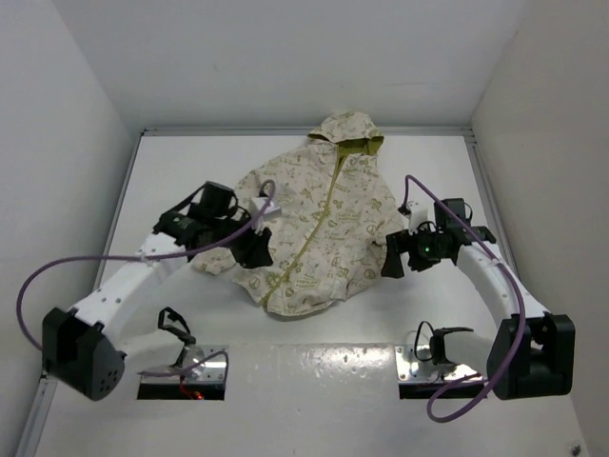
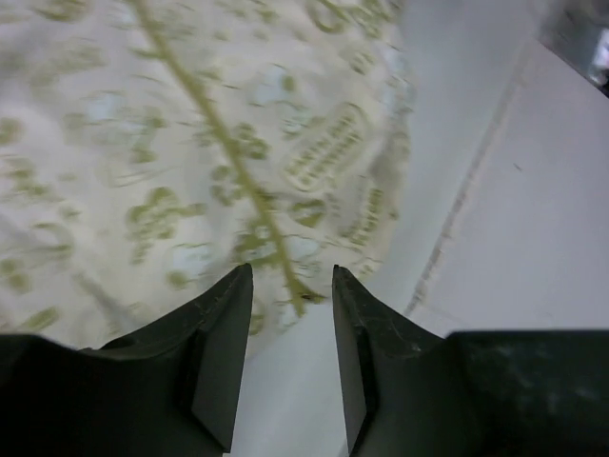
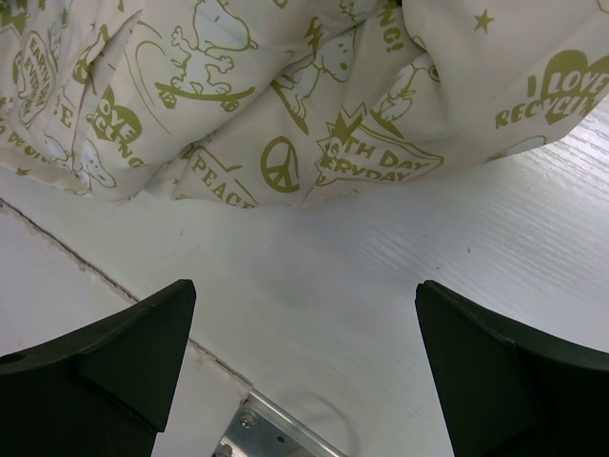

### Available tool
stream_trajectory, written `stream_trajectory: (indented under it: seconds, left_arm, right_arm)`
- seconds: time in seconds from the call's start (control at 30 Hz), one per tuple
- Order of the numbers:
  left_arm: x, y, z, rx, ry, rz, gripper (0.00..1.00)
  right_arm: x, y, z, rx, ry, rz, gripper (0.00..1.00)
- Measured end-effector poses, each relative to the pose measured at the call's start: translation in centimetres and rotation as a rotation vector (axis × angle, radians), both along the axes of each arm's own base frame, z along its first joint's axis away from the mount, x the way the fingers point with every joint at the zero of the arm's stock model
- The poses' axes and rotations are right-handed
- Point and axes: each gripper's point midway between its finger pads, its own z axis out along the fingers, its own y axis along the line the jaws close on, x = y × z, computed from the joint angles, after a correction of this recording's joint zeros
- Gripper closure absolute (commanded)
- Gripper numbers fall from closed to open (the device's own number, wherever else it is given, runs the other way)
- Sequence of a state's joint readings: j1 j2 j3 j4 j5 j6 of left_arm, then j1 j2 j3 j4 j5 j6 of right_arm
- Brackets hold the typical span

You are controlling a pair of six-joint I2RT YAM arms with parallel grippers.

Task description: Zip up the jacket

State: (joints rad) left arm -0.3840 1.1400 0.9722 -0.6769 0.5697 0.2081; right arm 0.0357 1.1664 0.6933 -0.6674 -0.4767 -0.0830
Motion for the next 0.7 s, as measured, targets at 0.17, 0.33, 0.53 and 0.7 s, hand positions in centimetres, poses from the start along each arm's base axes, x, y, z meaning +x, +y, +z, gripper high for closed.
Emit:
stream_trajectory:
  seconds: [0.17,0.33,0.53,0.7]
  left_arm:
    - [-3.8,-2.8,-4.6,0.039,0.194,-0.187,0.59]
    - [-6.3,-4.0,-8.9,0.147,0.345,-0.267,0.48]
    - [-6.8,-3.5,-11.9,0.256,0.432,-0.222,0.46]
    - [-5.7,-2.3,-14.4,0.356,0.482,-0.097,0.35]
  right_arm:
    - [0.2,0.2,0.4,0.003,-0.006,0.007,0.02]
    - [0.3,0.2,0.5,0.004,-0.001,0.006,0.02]
    - [0.3,0.3,0.4,0.008,0.015,0.007,0.04]
    - [0.5,1.9,0.8,0.025,0.017,0.066,0.04]
